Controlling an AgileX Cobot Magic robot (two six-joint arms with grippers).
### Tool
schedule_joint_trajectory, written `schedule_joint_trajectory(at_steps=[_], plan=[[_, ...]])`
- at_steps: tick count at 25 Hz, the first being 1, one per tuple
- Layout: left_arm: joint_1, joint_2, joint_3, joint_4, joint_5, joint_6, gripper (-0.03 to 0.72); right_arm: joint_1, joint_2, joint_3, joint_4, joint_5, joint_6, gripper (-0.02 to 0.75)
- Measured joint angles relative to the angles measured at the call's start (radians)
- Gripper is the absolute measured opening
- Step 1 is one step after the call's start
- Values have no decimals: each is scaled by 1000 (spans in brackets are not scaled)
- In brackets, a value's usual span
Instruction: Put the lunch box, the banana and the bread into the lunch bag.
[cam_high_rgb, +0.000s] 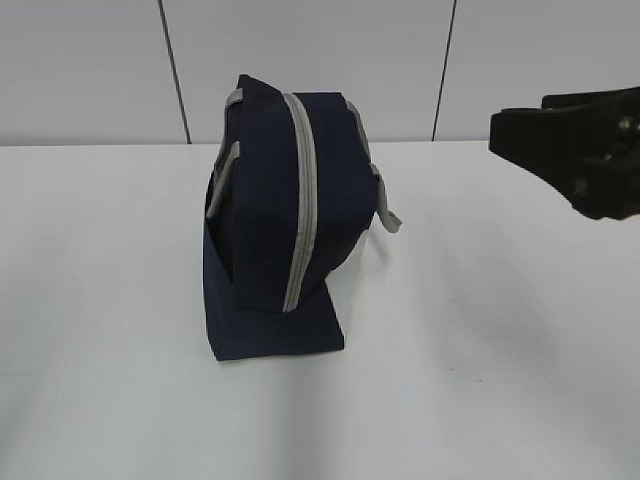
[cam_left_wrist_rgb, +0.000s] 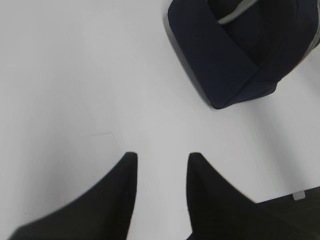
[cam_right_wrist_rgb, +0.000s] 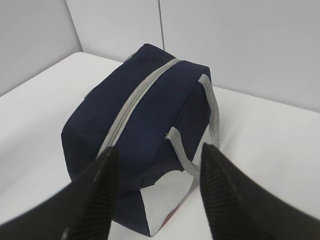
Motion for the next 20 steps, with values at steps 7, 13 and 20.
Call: schedule_joint_trajectory(at_steps=[7, 13, 20], plan=[[0, -158, 47, 74, 98, -115, 255, 0, -96, 95, 2, 2, 0, 390], [0, -248, 52, 87, 139, -125, 255, 0, -169, 157, 2, 2, 26, 390], [0, -385, 125, 84, 111, -126, 255, 0, -210, 170, 2, -20, 46, 390]])
